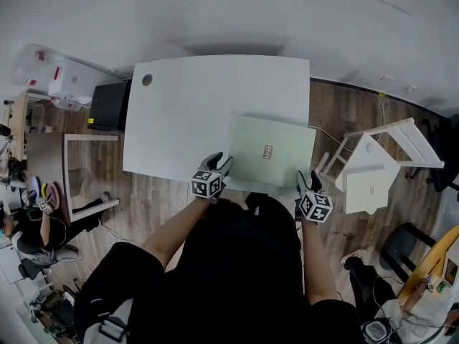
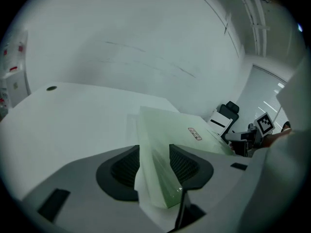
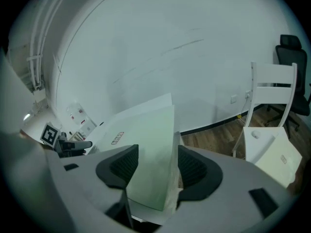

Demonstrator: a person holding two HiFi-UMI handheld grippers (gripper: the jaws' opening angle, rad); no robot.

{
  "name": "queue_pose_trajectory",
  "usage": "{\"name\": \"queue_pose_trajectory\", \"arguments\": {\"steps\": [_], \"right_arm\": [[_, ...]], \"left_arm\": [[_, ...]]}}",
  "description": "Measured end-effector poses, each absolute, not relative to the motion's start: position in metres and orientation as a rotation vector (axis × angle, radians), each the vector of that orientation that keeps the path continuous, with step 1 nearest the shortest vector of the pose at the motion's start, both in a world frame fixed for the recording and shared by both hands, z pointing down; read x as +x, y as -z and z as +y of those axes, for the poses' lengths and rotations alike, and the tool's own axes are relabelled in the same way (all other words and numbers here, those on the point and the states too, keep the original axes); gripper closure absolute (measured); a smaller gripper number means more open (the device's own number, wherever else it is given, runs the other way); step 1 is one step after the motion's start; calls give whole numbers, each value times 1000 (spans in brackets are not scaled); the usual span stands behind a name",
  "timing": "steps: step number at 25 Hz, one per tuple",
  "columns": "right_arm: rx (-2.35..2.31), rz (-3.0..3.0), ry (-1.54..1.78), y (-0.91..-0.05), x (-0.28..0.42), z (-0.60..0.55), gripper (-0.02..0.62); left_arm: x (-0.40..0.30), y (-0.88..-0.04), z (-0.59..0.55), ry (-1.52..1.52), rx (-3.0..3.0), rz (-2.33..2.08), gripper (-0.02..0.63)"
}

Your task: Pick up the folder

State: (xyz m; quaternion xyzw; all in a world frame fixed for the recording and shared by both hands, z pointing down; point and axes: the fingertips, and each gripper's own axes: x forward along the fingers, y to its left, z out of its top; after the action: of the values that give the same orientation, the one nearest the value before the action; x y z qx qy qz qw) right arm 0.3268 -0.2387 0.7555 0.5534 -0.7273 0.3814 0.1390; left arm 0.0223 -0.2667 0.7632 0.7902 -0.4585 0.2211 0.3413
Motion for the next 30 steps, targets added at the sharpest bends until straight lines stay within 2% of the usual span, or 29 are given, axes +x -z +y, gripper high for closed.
{"name": "queue_pose_trajectory", "arguments": {"steps": [4, 10, 17, 18, 26, 30], "right_arm": [[1528, -2102, -1216, -776, 331, -233, 350], [1510, -2131, -1271, -784, 326, -231, 350], [1406, -2186, -1225, -782, 314, -232, 332], [1402, -2185, -1215, -783, 313, -233, 328], [1383, -2148, -1452, -793, 311, -232, 301], [1371, -2163, -1437, -795, 312, -233, 299]], "left_arm": [[30, -781, -261, -566, 2020, -1129, 377], [26, -788, -261, -523, 1969, -1115, 336], [47, -789, -259, -470, 1941, -979, 334], [50, -791, -259, -492, 1952, -968, 303], [50, -799, -259, -502, 1894, -899, 284], [51, -802, -260, -502, 1871, -902, 281]]}}
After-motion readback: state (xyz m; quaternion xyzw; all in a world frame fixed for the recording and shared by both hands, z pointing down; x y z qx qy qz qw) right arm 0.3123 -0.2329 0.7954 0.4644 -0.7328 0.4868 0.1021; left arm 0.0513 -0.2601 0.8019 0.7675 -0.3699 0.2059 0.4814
